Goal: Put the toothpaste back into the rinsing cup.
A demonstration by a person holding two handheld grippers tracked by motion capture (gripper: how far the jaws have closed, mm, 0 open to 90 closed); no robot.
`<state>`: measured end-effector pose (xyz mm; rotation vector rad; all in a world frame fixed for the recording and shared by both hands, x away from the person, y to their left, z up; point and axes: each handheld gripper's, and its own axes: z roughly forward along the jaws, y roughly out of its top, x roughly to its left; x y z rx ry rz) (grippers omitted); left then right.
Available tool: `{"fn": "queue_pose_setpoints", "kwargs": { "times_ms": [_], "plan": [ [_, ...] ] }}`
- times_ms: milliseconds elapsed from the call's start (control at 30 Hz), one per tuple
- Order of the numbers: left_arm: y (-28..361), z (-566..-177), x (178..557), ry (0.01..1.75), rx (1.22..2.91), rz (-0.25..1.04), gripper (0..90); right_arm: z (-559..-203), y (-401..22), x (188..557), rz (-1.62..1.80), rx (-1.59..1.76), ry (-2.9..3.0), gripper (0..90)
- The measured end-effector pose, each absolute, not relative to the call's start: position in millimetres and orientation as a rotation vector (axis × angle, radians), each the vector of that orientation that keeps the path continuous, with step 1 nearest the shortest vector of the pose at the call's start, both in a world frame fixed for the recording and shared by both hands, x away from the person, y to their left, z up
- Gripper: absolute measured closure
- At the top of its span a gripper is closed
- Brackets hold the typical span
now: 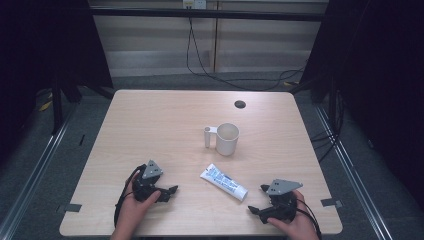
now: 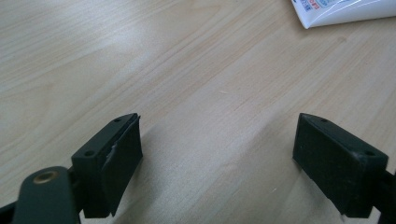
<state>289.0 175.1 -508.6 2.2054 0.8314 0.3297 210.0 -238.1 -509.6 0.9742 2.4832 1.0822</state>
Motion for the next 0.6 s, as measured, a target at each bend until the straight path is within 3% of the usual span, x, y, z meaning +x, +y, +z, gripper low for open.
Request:
{"fn": "queue_pose_setpoints", "kwargs": {
  "times_ms": [600],
  "plan": [
    [175.2, -508.5, 289.1, 0.831, 2.206, 0.330, 15.3, -502.4, -234.4, 211.3, 0.994, 1.016, 2.541, 15.6]
  ]
}}
